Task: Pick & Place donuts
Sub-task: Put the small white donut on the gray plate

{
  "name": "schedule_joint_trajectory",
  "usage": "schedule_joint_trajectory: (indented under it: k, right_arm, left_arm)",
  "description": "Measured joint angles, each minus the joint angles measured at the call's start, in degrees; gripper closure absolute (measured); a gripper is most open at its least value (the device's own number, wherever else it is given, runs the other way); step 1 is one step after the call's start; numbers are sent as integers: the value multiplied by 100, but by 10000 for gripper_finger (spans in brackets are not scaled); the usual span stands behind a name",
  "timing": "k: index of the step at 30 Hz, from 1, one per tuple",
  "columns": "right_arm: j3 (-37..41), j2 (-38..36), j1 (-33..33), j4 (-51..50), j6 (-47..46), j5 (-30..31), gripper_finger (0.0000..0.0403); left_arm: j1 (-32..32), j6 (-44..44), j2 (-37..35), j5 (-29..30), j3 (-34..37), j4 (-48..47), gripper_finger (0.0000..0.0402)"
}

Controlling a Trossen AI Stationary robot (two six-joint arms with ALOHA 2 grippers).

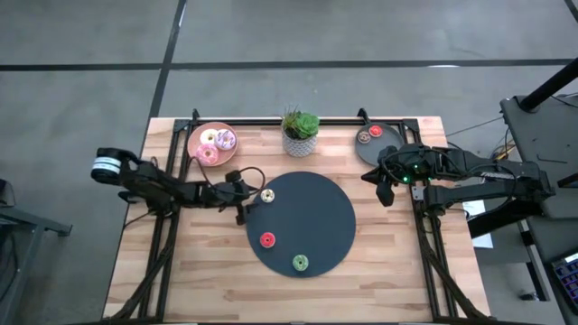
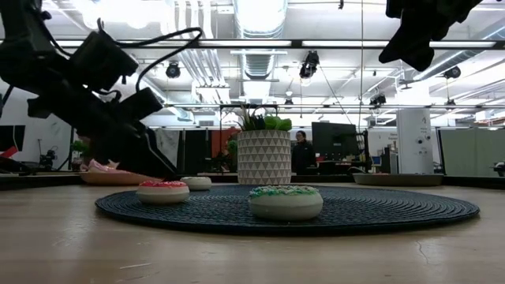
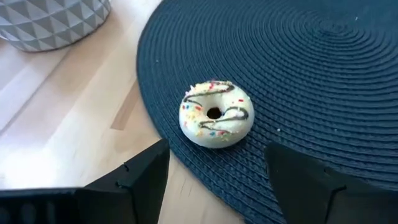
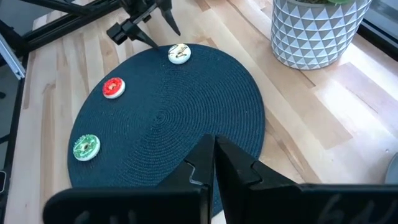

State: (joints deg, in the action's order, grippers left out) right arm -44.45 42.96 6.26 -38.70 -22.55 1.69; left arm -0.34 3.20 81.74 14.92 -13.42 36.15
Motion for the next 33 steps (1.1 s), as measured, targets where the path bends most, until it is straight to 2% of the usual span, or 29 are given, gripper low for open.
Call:
schedule_joint_trajectory:
  k: [12, 33]
  right_arm:
    - [0, 0, 0, -4, 2, -2, 394]
    - [0, 0, 0, -4, 24, -2, 394]
  left_arm:
    - [0, 11, 702, -5, -407, 87, 168]
    - [186, 2, 765, -112, -572, 91, 168]
